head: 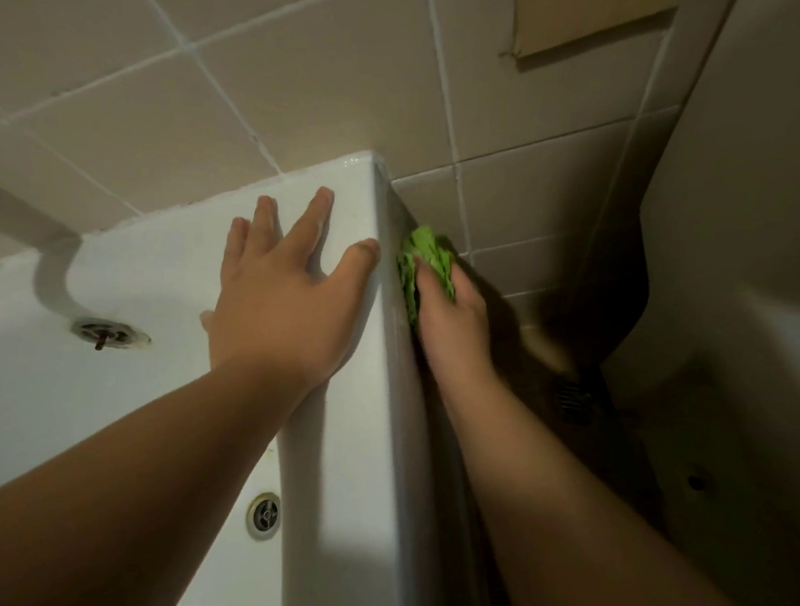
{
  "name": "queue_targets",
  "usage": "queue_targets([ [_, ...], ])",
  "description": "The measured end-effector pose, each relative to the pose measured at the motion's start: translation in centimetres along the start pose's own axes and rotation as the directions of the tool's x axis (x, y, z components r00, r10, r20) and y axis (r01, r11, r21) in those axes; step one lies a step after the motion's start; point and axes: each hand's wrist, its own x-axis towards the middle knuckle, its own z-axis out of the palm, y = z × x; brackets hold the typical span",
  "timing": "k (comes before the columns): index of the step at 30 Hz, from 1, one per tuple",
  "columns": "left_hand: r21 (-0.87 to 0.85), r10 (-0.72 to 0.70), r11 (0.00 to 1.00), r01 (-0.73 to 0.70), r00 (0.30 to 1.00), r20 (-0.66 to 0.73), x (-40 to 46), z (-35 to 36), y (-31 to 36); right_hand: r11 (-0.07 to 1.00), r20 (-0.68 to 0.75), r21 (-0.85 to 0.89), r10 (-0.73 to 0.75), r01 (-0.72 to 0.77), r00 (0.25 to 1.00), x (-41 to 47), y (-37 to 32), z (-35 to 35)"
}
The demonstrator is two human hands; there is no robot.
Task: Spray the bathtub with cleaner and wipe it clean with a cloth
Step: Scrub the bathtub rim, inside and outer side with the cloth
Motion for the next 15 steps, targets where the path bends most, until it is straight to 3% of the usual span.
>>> queue_targets([
  [3, -0.009, 0.001, 1.0, -0.001, 1.0, -0.011, 0.2, -0.1, -0.1, 0.999, 0.02, 0.047, 0.012, -0.013, 1.0, -1.7, 0.8, -0.6],
  [9, -0.034, -0.01, 0.999, 0.009, 1.0, -0.016, 0.6, -0.2, -0.2, 0.99, 0.013, 0.09, -0.111, 0.109, 0.994, 0.6, -2.4, 1.2],
  [15, -0.037, -0.018, 0.999, 0.018, 1.0, -0.009, 0.6, -0.3, -0.1, 0.996, 0.02, 0.084, 0.02, -0.021, 1.0, 0.5, -1.1, 0.6],
])
